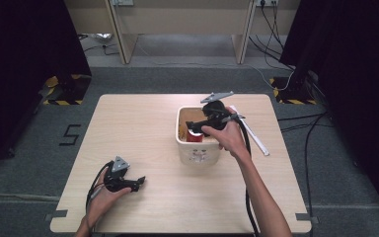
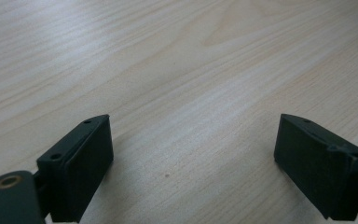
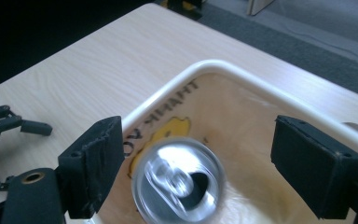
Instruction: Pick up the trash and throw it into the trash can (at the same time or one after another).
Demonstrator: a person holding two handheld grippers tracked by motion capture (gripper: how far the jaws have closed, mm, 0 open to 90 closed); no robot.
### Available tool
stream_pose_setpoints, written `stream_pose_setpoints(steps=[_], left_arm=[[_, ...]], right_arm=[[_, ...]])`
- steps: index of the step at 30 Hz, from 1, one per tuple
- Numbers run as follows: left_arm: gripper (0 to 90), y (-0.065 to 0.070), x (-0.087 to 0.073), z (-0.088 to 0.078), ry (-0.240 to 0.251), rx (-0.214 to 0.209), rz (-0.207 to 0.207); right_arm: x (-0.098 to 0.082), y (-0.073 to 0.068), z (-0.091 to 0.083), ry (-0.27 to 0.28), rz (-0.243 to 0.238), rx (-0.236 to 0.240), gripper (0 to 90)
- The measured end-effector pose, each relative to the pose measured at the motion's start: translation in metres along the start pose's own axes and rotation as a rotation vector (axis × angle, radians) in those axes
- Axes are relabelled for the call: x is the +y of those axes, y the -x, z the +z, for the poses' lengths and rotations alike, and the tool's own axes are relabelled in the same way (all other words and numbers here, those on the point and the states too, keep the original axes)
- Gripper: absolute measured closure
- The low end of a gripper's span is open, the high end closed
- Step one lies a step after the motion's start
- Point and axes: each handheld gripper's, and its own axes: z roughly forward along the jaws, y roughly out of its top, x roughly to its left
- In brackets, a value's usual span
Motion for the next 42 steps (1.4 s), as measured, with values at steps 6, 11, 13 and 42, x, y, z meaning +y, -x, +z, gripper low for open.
stream_pose_setpoints(steps=[6,11,13,42], left_arm=[[10.8,0.0,0.0,0.0,-0.002,-0.001,0.0],[10.8,0.0,0.0,0.0,-0.004,-0.001,0.001],[10.8,0.0,0.0,0.0,-0.003,-0.001,0.0],[10.8,0.0,0.0,0.0,-0.001,-0.001,0.0]], right_arm=[[-0.002,0.015,-0.019,0.026,0.016,-0.082,17.9],[-0.008,0.029,-0.032,0.032,0.025,-0.144,19.2],[-0.013,0.038,-0.04,0.035,0.04,-0.159,23.6],[-0.056,0.104,-0.054,0.023,0.16,-0.291,31.9]])
